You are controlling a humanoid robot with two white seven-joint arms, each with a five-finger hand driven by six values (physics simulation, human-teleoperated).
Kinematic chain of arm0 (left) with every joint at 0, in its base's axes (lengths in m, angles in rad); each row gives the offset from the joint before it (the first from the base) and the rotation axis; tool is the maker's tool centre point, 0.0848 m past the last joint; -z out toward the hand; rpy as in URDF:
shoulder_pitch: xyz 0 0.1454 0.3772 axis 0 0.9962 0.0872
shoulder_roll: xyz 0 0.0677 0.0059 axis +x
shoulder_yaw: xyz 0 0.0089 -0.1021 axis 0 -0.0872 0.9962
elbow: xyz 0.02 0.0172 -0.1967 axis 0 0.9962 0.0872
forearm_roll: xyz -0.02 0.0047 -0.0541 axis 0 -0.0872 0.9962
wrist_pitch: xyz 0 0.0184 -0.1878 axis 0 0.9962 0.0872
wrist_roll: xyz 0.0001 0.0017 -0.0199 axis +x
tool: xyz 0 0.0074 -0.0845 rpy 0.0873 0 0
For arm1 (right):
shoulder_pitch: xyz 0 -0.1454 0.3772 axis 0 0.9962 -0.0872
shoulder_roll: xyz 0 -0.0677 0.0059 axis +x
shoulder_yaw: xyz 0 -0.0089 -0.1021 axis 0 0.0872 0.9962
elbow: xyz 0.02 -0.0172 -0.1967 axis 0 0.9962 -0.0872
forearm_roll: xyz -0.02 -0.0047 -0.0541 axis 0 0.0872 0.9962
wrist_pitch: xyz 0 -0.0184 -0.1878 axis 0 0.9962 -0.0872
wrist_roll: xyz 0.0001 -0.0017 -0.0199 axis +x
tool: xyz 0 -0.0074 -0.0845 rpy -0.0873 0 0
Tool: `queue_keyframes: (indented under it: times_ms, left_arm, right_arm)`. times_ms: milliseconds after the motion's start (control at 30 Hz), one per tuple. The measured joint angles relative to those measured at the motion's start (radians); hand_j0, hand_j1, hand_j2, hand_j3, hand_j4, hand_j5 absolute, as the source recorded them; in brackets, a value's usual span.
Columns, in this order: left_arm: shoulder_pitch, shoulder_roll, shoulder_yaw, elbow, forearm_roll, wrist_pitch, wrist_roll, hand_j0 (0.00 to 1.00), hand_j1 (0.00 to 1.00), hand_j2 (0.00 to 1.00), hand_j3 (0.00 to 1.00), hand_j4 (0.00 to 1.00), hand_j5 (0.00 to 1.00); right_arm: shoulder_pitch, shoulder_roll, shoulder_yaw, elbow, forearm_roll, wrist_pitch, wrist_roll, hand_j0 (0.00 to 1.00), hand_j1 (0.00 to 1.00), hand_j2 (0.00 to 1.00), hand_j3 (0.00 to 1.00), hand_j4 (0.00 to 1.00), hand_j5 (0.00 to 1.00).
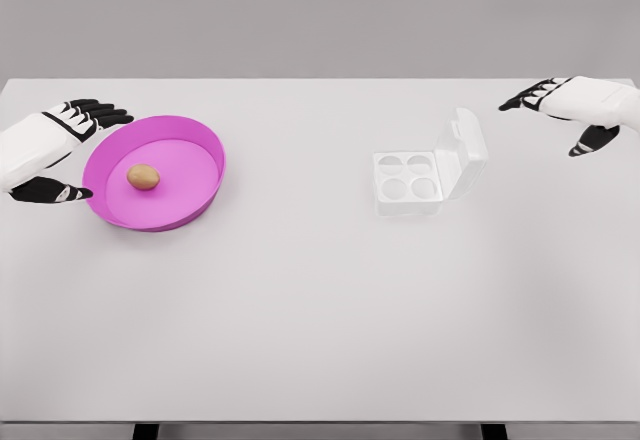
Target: Pack egg into the box and close the box lid
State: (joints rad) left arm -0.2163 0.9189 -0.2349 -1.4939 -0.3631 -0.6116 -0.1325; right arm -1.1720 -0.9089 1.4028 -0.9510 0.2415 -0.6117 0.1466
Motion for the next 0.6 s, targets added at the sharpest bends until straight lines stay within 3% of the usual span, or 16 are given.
queue_keyframes:
  times_ms: [267,367,500,600]
  left_arm:
    - [-0.012,-0.006,-0.001,0.0,0.0,0.0,-0.027,1.0,1.0,1.0,1.0,1.0,1.0]
    - [-0.035,-0.019,-0.001,-0.001,0.002,0.0,-0.117,1.0,1.0,1.0,1.0,1.0,1.0]
    - [-0.08,-0.04,-0.002,-0.002,0.004,-0.001,-0.315,1.0,1.0,1.0,1.0,1.0,1.0]
    - [-0.101,-0.058,-0.003,-0.001,0.005,-0.001,-0.416,1.0,1.0,1.0,1.0,1.0,1.0]
  right_arm:
    - [0.005,0.0,-0.009,0.005,0.0,0.0,0.003,1.0,1.0,1.0,1.0,1.0,1.0]
    - [0.014,-0.001,-0.01,0.017,0.002,0.0,0.005,1.0,1.0,1.0,1.0,1.0,1.0]
    - [0.014,-0.002,-0.022,0.027,0.045,0.0,0.019,1.0,1.0,1.0,1.0,1.0,1.0]
    - [0.015,-0.002,-0.028,0.029,0.058,0.0,0.023,1.0,1.0,1.0,1.0,1.0,1.0]
